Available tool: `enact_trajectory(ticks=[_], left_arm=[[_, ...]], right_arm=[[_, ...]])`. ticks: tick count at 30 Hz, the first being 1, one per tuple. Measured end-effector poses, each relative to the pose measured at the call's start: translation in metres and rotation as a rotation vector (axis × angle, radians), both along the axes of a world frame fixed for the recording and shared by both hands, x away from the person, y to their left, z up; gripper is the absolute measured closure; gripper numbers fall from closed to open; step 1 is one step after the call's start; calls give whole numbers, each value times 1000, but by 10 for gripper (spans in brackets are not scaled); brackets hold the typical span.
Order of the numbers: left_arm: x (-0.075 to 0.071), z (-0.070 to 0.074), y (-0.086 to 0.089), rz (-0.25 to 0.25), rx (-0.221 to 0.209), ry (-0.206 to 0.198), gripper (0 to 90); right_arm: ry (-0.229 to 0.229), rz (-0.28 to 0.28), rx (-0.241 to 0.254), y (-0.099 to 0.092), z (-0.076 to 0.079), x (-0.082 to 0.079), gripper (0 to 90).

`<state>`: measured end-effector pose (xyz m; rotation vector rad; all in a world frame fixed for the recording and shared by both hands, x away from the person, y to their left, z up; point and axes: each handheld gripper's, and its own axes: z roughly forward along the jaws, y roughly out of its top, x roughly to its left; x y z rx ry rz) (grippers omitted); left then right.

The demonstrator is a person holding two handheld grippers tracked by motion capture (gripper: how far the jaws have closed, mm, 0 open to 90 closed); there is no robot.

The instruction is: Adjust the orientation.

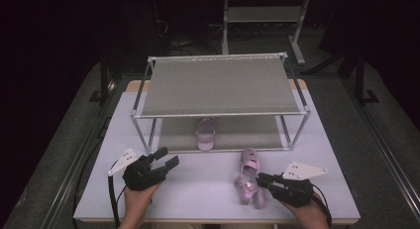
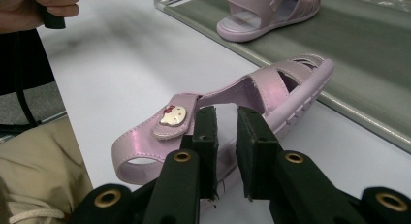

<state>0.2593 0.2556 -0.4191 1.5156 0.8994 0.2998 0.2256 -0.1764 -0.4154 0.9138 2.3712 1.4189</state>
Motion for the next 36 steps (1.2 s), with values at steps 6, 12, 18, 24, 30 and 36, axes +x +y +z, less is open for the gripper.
enact_trajectory(ticks=[6, 12, 18, 24, 30, 36], left_arm=[[-1, 0, -2, -13, 8, -9, 362], [-1, 0, -3, -18, 11, -9, 362], [-2, 1, -2, -17, 0, -13, 363], [-2, 0, -2, -19, 0, -9, 363], [-3, 0, -2, -20, 10, -9, 355], [-4, 0, 0, -16, 10, -13, 349]], right_arm=[[-9, -25, -34, -3, 1, -2, 764], [-10, -64, -64, -10, 2, -6, 753], [14, -126, -73, -23, -1, -5, 741], [48, -162, -85, -34, -6, -3, 722], [75, -206, -91, -44, -10, 0, 693], [107, -234, -72, -50, -13, 1, 611]])
